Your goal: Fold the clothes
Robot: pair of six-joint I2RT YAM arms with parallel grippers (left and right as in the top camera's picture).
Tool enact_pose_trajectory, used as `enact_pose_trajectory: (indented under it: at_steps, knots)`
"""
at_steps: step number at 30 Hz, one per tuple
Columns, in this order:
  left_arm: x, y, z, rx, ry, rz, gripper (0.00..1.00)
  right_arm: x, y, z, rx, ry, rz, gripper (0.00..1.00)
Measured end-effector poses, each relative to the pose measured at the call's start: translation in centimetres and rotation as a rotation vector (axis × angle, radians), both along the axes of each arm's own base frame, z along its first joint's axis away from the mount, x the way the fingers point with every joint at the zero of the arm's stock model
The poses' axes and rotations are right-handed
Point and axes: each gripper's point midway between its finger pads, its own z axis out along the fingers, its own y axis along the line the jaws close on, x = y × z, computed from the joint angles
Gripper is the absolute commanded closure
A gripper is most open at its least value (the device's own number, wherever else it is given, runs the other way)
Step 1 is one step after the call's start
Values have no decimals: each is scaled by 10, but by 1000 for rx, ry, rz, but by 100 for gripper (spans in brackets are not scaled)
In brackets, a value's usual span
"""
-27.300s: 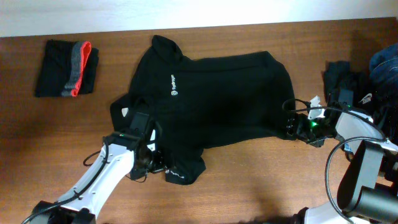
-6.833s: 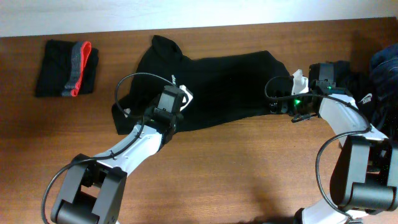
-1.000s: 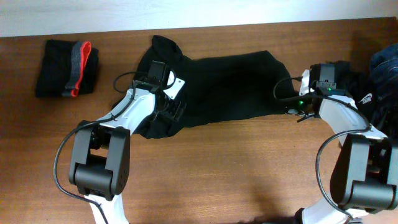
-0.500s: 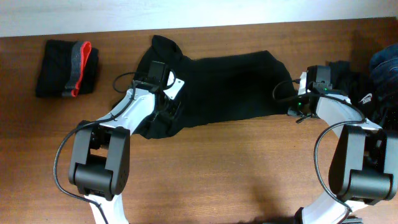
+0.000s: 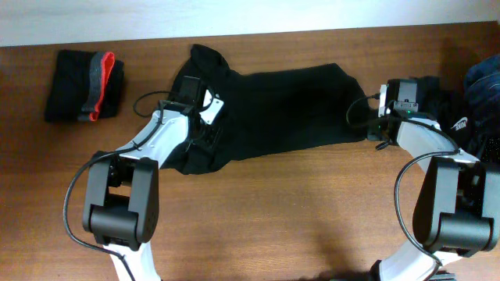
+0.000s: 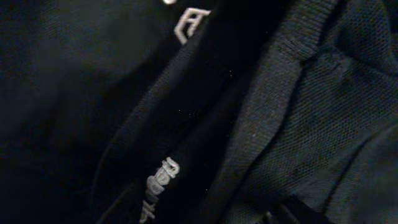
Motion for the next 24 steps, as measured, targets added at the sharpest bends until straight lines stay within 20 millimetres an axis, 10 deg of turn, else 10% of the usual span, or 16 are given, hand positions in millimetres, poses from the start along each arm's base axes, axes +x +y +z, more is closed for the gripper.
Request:
enact_pose_trajectory:
  at_steps: [6,14,24]
  knots:
    - [0,7,-1,2,10,16,42,6,-3,4,-25,-24,14,69]
    - [0,9,-1,4,10,19,41,13,-18,12,-121,-40,40,28]
    - [0,12,-1,6,13,26,40,2,-48,14,-157,-21,-43,14]
